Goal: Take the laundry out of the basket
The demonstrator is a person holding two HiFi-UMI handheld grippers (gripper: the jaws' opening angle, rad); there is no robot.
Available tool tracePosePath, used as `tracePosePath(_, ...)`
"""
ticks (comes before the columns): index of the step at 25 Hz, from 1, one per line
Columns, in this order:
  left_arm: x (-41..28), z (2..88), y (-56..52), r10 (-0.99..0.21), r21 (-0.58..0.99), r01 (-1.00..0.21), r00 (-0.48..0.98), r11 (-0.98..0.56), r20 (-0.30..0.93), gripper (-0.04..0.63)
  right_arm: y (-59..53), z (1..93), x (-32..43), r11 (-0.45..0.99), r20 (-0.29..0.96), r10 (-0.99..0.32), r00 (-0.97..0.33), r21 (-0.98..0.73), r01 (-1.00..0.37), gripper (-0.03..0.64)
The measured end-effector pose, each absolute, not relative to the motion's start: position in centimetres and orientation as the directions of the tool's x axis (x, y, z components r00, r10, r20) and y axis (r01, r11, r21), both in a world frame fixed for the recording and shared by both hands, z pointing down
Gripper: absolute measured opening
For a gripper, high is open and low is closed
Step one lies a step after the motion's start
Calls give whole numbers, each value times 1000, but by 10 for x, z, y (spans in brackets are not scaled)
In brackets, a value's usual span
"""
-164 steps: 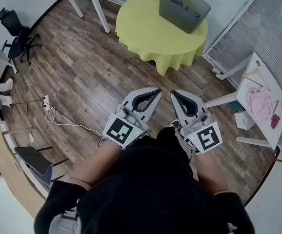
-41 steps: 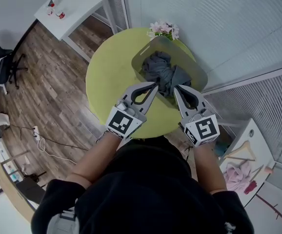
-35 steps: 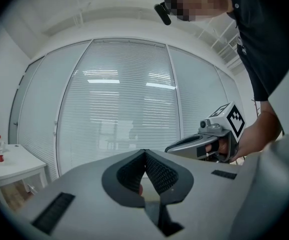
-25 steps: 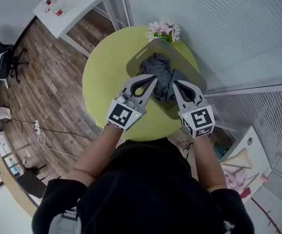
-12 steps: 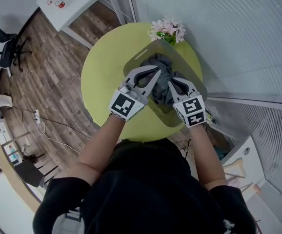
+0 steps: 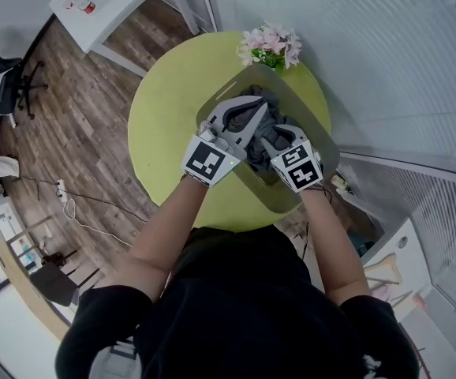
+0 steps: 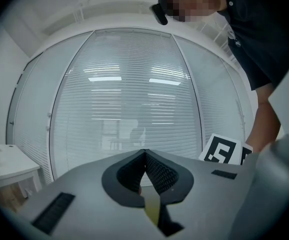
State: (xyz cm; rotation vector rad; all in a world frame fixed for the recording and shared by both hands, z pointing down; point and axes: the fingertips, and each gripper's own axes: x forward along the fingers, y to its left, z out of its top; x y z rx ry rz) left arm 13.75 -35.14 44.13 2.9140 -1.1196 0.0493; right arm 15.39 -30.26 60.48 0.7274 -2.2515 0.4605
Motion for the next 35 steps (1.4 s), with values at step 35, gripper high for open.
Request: tracePosePath(35, 149, 504, -408, -617, 33, -619, 785, -785, 58, 3, -313, 793, 143, 789, 942, 39, -332, -233, -569, 439)
